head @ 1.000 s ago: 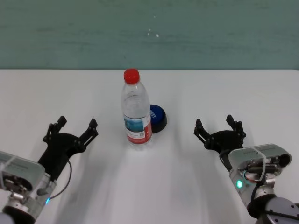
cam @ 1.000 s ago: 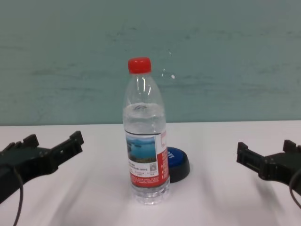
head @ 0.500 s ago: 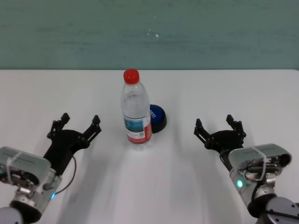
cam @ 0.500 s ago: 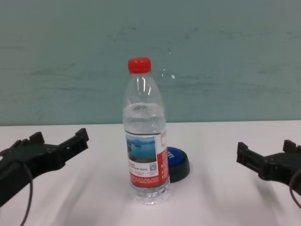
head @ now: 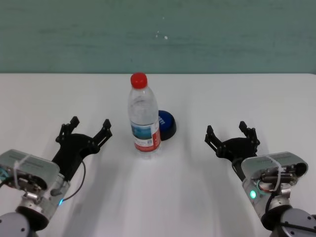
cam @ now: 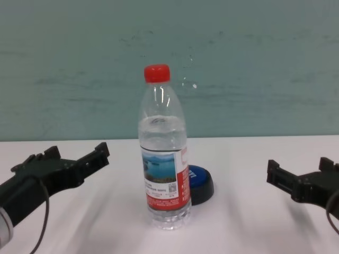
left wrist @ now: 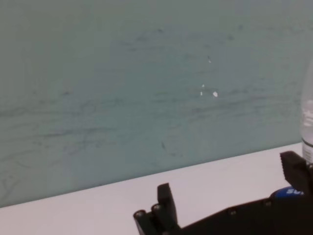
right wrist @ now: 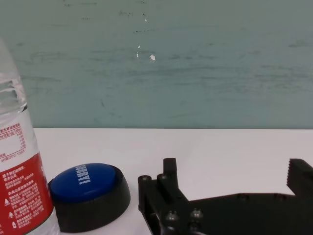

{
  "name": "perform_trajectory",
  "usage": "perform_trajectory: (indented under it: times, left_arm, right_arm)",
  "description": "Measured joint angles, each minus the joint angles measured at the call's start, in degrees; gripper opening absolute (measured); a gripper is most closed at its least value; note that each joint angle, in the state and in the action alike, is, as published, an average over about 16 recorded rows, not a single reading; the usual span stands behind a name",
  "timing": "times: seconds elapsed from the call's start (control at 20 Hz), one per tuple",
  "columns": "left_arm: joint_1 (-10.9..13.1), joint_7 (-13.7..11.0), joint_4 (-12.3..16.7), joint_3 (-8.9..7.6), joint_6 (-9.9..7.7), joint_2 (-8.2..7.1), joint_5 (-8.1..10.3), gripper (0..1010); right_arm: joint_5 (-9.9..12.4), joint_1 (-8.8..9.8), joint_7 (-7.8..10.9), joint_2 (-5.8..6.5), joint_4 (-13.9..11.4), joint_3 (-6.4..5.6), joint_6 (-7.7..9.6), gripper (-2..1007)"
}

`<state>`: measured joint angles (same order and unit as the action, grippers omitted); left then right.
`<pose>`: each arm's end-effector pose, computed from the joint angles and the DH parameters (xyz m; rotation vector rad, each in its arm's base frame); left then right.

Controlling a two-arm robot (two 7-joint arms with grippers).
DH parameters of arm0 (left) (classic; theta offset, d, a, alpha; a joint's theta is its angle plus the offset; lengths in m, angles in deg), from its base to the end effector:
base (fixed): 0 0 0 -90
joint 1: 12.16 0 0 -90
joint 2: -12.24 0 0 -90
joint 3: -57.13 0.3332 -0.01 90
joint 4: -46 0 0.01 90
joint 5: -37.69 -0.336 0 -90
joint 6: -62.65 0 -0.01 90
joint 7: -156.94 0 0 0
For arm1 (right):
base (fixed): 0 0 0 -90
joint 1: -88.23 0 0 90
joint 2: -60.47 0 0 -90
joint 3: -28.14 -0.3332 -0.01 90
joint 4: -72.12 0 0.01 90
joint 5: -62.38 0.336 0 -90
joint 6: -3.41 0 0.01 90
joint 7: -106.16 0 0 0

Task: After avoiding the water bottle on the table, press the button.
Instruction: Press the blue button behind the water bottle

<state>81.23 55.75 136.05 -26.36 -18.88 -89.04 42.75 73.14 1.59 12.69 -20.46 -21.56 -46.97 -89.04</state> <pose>0.3327 0.0273 -0.3630 0.0298 -0.1256 1.2505 0.3240 0.0397 -0.3505 0.0397 0.0384 -1.3663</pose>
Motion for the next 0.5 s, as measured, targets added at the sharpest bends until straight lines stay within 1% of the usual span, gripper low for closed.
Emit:
perform_trajectory:
  times: [0.5]
  left_arm:
    - [-2.54,0.55,-2.54,0.91,0.05,0.84,-1.07,1010]
  right_arm:
    - [0.00,0.00,0.00,0.00,0.00,0.00,0.00,1004]
